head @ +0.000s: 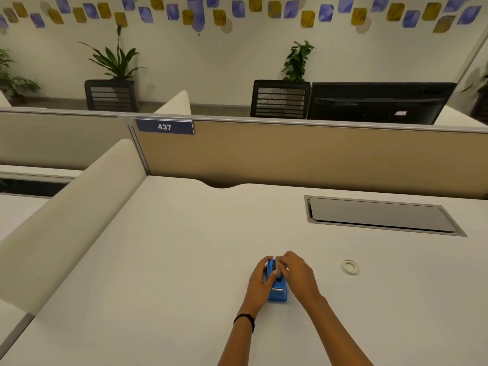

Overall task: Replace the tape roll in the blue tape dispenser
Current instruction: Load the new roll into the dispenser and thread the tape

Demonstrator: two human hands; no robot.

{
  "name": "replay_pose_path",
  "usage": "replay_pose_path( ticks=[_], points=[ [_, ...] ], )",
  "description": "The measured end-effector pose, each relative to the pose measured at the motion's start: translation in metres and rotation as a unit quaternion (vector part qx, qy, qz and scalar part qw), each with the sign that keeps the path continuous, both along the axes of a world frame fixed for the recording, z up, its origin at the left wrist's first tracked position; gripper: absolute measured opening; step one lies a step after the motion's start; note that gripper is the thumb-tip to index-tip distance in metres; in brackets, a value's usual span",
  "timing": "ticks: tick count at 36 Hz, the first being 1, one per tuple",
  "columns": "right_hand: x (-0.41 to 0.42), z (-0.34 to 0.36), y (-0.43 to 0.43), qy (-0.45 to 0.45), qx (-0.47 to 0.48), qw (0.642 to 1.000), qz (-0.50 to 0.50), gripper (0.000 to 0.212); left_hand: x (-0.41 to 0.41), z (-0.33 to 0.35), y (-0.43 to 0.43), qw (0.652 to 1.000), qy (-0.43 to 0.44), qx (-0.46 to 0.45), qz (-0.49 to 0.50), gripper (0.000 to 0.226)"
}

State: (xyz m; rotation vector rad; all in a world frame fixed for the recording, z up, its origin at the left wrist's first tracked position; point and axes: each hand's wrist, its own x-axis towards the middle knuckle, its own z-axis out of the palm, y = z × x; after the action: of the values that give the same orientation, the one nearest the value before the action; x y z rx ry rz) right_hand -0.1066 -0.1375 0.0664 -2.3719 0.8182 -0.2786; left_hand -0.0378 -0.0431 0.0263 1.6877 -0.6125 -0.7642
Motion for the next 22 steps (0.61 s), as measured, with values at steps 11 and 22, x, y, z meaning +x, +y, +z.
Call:
replay_pose_path(
  ticks=[11,22],
  points=[
    [0.006,-0.002,-0.007,0.006,0.045,0.999,0.001,0.018,0.0,0.0,0.0,1.0,-0.011,0.008,-0.007,0.044],
    [0.007,-0.006,-0.008,0.024,0.051,0.998,-0.009,0.019,0.0,-0.005,-0.002,1.0,-0.028,0.003,0.003,0.045]
  ],
)
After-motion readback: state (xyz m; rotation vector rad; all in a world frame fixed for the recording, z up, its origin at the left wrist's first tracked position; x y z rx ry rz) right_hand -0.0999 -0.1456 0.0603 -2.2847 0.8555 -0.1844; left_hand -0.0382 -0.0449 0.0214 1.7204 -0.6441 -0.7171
